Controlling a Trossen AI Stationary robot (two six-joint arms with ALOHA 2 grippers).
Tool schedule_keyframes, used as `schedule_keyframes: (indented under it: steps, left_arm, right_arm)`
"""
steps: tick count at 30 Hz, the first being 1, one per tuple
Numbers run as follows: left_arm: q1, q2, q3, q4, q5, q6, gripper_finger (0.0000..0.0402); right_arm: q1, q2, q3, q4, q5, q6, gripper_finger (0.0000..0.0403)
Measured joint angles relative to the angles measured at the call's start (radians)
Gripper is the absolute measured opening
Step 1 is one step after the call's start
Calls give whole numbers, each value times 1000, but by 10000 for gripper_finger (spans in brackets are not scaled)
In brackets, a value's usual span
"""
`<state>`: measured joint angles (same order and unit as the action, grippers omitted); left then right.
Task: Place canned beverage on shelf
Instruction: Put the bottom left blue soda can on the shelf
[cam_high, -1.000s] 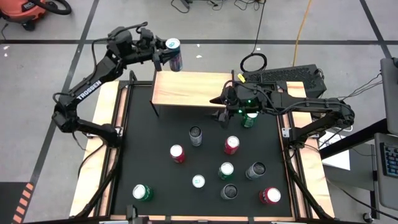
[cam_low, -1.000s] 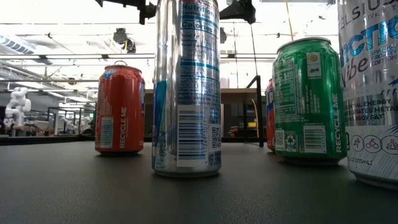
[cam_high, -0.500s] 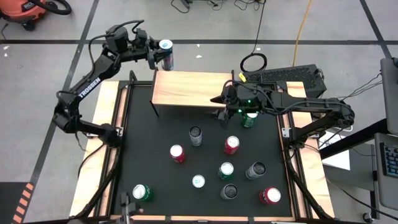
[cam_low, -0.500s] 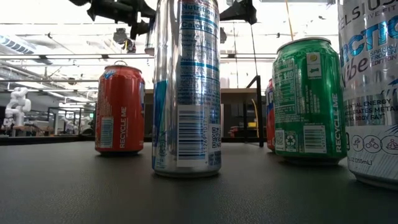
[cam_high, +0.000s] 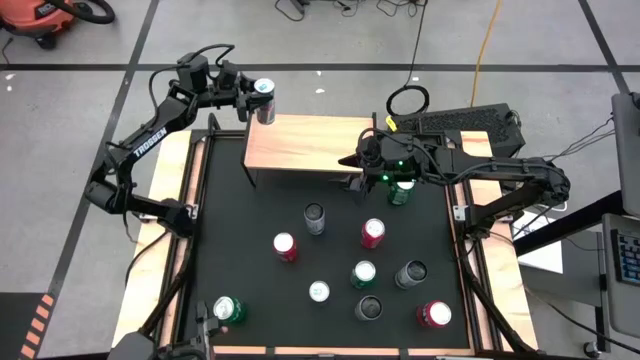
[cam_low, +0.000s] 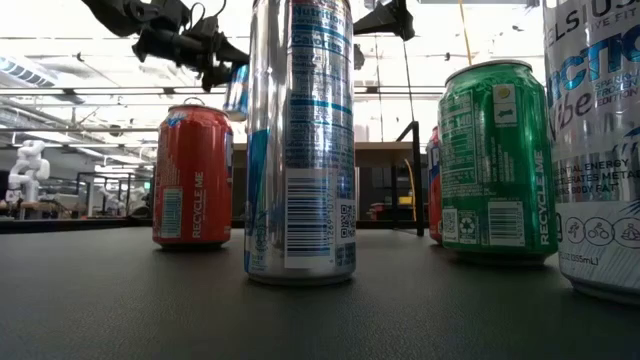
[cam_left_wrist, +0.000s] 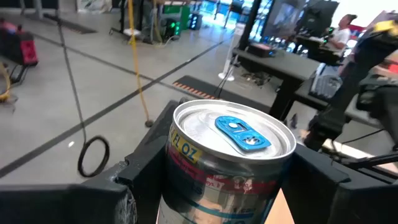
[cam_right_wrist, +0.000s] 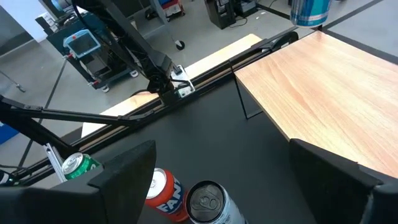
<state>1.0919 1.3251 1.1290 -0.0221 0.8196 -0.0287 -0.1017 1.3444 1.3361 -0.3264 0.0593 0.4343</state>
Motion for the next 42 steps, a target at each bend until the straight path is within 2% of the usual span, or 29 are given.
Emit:
schedule_keyframes:
  steps: [5, 19, 42]
  left_arm:
    - [19, 18, -39, 76, -1, 11, 260]
    - [24, 121, -41, 132, 19, 18, 260]
    - [50, 153, -41, 83, 71, 141, 260]
  right_arm:
    - [0, 11, 0, 8, 0, 0, 345]
    - [0, 57, 0, 39, -2, 38, 345]
    - [-1, 75, 0, 75, 27, 76, 345]
